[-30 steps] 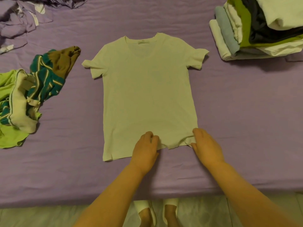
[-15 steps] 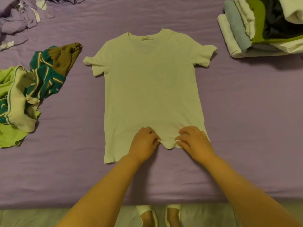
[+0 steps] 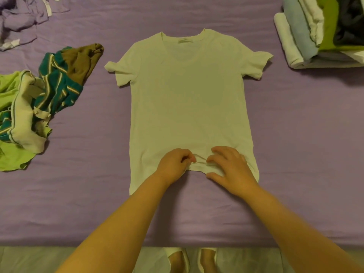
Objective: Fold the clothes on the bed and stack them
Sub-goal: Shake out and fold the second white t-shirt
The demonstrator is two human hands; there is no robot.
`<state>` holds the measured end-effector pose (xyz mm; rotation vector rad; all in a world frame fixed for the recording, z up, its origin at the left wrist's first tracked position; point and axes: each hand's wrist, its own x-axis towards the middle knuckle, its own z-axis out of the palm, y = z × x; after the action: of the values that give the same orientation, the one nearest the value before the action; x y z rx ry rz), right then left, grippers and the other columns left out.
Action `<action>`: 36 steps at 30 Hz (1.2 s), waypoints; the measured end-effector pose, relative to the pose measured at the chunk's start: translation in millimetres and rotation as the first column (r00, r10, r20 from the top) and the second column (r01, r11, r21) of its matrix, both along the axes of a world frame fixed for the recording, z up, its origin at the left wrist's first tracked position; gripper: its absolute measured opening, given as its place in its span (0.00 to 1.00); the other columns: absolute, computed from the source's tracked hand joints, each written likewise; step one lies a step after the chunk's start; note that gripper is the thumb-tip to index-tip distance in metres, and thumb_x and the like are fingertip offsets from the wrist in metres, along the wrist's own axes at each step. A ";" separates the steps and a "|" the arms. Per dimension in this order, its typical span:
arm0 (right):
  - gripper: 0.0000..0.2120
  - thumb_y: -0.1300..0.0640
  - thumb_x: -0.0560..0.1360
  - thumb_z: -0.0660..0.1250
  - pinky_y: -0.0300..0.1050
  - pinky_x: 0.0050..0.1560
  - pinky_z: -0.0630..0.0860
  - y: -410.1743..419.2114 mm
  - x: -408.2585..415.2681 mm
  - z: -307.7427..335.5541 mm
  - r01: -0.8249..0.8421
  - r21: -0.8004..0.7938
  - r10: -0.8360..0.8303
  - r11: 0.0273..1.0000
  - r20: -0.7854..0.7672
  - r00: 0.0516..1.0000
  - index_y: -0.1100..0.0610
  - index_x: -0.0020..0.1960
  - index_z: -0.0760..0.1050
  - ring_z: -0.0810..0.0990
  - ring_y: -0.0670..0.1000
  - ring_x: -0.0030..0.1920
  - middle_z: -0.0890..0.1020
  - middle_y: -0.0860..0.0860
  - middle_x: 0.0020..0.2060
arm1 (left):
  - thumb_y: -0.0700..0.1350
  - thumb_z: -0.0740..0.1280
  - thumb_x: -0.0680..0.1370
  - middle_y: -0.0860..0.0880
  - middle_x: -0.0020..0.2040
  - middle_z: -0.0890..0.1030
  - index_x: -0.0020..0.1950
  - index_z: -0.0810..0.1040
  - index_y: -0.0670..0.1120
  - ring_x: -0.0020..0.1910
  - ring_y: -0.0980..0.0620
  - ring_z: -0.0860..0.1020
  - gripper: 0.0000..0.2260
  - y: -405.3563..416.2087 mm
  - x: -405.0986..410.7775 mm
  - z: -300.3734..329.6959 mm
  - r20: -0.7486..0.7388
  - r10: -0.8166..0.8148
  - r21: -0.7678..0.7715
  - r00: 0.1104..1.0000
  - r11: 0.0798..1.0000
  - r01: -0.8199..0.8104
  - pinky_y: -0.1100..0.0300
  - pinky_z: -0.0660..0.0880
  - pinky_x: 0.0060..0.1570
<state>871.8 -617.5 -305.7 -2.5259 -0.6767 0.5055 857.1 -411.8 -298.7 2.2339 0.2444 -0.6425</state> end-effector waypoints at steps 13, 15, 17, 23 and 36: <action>0.11 0.43 0.74 0.64 0.48 0.58 0.65 10.3 3.4 -4.4 0.070 -0.017 -0.069 0.997 0.036 0.997 0.50 0.47 0.76 0.70 0.51 0.65 0.80 0.46 0.51 | 0.50 0.69 0.75 0.49 0.53 0.73 0.57 0.77 0.48 0.49 0.50 0.72 0.13 -7.3 -18.7 -16.1 0.263 -0.233 0.252 0.936 0.953 0.166 0.57 0.72 0.46; 0.15 0.41 0.70 0.60 0.53 0.53 0.72 7.7 1.5 -4.6 -0.092 -0.101 0.102 0.991 0.108 0.989 0.49 0.48 0.77 0.75 0.56 0.60 0.80 0.47 0.51 | 0.48 0.66 0.78 0.49 0.52 0.74 0.54 0.79 0.47 0.47 0.50 0.73 0.08 -7.1 -16.6 -14.9 0.272 -0.227 0.253 0.935 0.955 0.158 0.57 0.72 0.45; 0.15 0.45 0.72 0.59 0.54 0.52 0.74 6.8 3.5 -6.6 -0.110 -0.107 0.122 0.988 0.112 0.986 0.51 0.46 0.81 0.78 0.58 0.58 0.82 0.49 0.52 | 0.46 0.65 0.78 0.50 0.49 0.76 0.50 0.82 0.46 0.44 0.52 0.73 0.07 -4.8 -11.7 -10.6 0.214 -0.145 0.169 0.966 0.979 0.110 0.58 0.70 0.43; 0.11 0.52 0.79 0.61 0.37 0.59 0.61 8.1 6.7 3.6 0.160 0.140 -0.142 0.977 -0.130 0.981 0.55 0.51 0.81 0.72 0.49 0.64 0.83 0.49 0.51 | 0.59 0.71 0.70 0.51 0.52 0.76 0.54 0.77 0.50 0.50 0.52 0.73 0.19 -4.7 -12.4 -1.6 0.071 -0.122 0.027 0.990 0.992 0.120 0.57 0.71 0.50; 0.02 0.56 0.76 0.66 0.40 0.40 0.71 -10.3 -8.6 25.5 0.163 0.088 -0.138 0.983 -0.232 0.963 0.51 0.47 0.73 0.75 0.48 0.40 0.78 0.47 0.40 | 0.46 0.70 0.74 0.52 0.44 0.79 0.44 0.81 0.49 0.46 0.52 0.75 0.02 8.8 -41.2 23.0 0.135 -0.017 -0.077 0.991 0.997 0.028 0.58 0.72 0.47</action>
<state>863.2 -627.7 -280.2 -2.3508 -0.4120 0.6696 815.9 -403.0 -275.7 2.1960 0.1238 -0.5021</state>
